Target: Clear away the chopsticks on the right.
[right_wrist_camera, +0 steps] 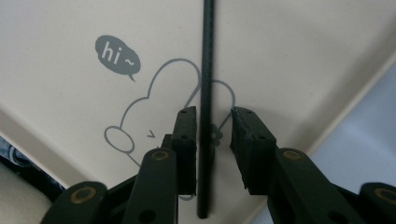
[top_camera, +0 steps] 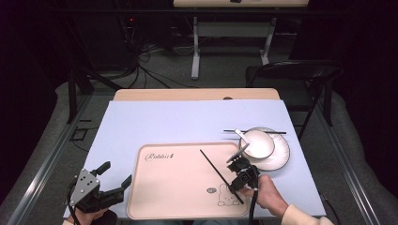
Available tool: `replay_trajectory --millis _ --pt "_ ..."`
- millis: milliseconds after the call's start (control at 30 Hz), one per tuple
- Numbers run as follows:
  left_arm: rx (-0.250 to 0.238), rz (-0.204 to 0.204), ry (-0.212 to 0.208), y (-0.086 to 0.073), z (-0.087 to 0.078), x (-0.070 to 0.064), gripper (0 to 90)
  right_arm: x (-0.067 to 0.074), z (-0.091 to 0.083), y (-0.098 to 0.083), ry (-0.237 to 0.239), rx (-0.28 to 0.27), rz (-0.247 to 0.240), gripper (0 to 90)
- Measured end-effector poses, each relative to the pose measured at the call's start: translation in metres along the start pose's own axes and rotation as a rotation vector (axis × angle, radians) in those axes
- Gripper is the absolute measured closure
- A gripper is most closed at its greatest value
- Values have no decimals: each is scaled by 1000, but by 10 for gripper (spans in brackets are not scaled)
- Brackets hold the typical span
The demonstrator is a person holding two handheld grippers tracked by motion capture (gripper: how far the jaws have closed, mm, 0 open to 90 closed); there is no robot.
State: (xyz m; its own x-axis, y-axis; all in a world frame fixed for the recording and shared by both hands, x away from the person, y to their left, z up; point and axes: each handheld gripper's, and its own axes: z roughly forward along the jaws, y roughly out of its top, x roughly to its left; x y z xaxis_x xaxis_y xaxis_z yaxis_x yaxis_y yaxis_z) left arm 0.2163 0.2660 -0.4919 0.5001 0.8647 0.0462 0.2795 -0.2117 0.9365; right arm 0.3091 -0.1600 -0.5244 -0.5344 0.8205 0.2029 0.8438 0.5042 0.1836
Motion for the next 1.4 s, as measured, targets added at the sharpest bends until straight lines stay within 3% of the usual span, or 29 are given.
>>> replay_trajectory --millis 67,100,133,233,267,333,433,467,500,600,700,733,767,800,900,933,967,1000,1033,1067,1167,1200,1400 --pt "-1 0 -1 0 0 0 151 2 -1 -1 -13 -5 -18 651" --pt "-3 -2 0 0 0 0 150 3 -5 -2 -7 -9 -47 553" --pt "-3 -2 0 0 0 0 150 3 -5 -2 -7 -9 -47 553" --pt "-2 0 -3 0 0 0 150 4 -21 -8 -12 -38 -120 285" --pt "-2 0 -3 0 0 0 150 4 -21 -8 -12 -38 -120 285" --pt "-1 3 -6 0 0 0 150 1 -33 -11 -7 -54 -189 193" --pt "-2 0 -8 0 0 0 150 -9 -58 -16 -50 -93 -301 91" --pt "-2 0 -8 0 0 0 150 -9 -58 -16 -50 -93 -301 91" --pt "0 1 -9 0 0 0 150 -16 -69 -18 -64 -106 -331 30" --pt "-2 0 -9 0 0 0 150 -24 -81 -18 -98 -121 -348 8" --pt "-2 0 -10 0 0 0 150 -44 -104 -15 -149 -142 -374 0" --pt "-2 0 -10 0 0 0 150 -44 -104 -15 -149 -142 -374 0" --pt "1 2 -9 0 0 0 150 -55 -115 -11 -172 -160 -384 0" --pt "1 2 -9 0 0 0 150 -55 -115 -11 -172 -160 -384 0" --pt "3 3 -9 0 1 0 150 -80 -134 -3 -216 -180 -397 0" --pt "3 3 -9 0 1 0 150 -80 -134 -3 -216 -180 -397 0" --pt "5 3 -9 0 1 0 150 -93 -141 2 -225 -183 -407 0" --pt "6 5 -10 0 1 -1 150 -93 -141 2 -225 -183 -407 0" --pt "7 9 -10 0 1 -1 150 -105 -146 6 -222 -189 -410 0" --pt "7 9 -10 0 1 -1 150 -105 -146 6 -222 -189 -410 0" --pt "8 12 -8 1 1 -1 150 -125 -155 17 -244 -206 -435 0" --pt "9 13 -8 1 1 -2 150 -125 -155 17 -244 -206 -435 0" --pt "8 12 -9 1 1 -2 150 -150 -155 35 -265 -164 -470 0"
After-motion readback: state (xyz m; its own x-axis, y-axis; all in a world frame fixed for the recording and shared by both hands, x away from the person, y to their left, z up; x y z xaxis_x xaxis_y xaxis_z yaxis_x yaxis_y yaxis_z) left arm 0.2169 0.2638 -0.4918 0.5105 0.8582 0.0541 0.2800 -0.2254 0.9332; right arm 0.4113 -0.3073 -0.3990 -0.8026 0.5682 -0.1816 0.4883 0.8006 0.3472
